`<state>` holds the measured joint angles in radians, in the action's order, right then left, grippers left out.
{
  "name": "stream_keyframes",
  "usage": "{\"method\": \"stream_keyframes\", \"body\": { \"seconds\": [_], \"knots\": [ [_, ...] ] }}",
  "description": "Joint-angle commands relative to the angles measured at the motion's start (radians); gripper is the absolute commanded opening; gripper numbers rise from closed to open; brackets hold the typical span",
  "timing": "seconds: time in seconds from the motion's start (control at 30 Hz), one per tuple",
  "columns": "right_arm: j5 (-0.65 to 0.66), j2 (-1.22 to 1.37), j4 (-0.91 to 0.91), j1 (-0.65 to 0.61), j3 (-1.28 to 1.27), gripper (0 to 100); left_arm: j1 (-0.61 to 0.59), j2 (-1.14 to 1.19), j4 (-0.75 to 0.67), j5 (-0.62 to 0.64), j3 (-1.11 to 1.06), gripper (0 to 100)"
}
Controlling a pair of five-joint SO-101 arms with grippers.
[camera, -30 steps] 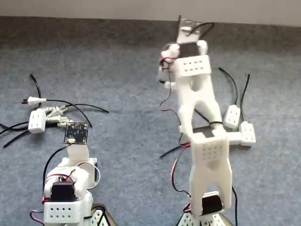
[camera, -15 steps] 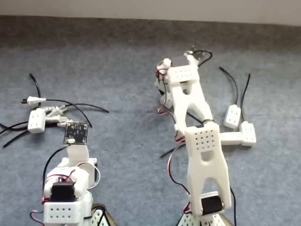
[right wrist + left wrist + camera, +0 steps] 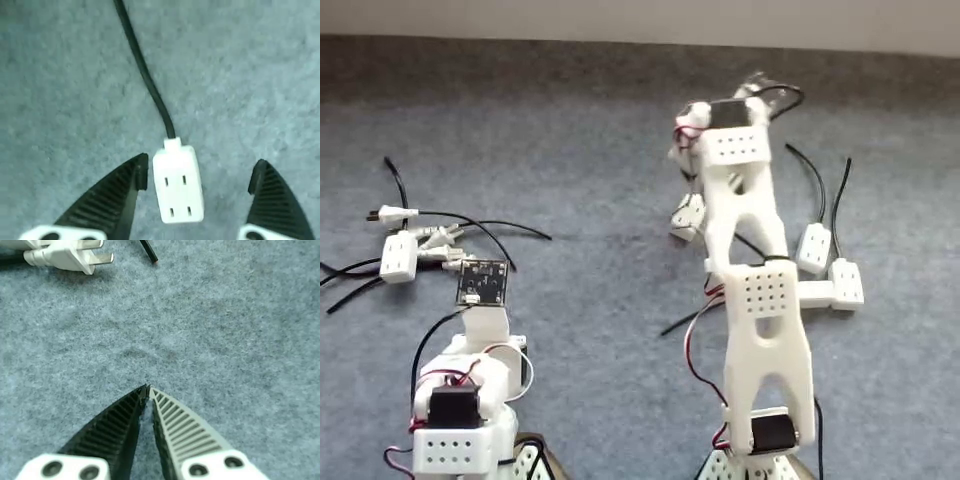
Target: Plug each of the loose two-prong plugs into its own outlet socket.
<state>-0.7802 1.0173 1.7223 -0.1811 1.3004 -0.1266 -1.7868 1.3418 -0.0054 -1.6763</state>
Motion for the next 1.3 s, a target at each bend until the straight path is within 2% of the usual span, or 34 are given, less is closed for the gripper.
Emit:
{"method": "stream_keyframes", "body": {
  "seconds": [0.0,0.23,0.5,0.83,1.07,1.27],
  "knots": [
    [0.025,-0.028,0.041,0.128,0.200,31.3,0.002,0.001,-0.012,0.002,-0.019,1],
    [0.288,-0.228,0.042,0.289,0.205,31.3,0.002,0.001,-0.012,0.002,-0.019,1],
    [0.522,-0.524,0.044,0.300,0.202,31.3,0.002,0.001,-0.012,0.002,-0.019,1],
    [0.568,-1.015,0.044,0.300,0.139,31.3,0.002,0.001,-0.012,0.002,-0.019,1],
    [0.569,-1.465,0.039,0.242,-0.219,31.3,0.002,0.001,-0.012,0.002,-0.019,1],
    [0.571,-1.738,0.038,0.228,-0.568,31.3,0.008,0.001,-0.012,0.002,-0.019,1]
  ]
}}
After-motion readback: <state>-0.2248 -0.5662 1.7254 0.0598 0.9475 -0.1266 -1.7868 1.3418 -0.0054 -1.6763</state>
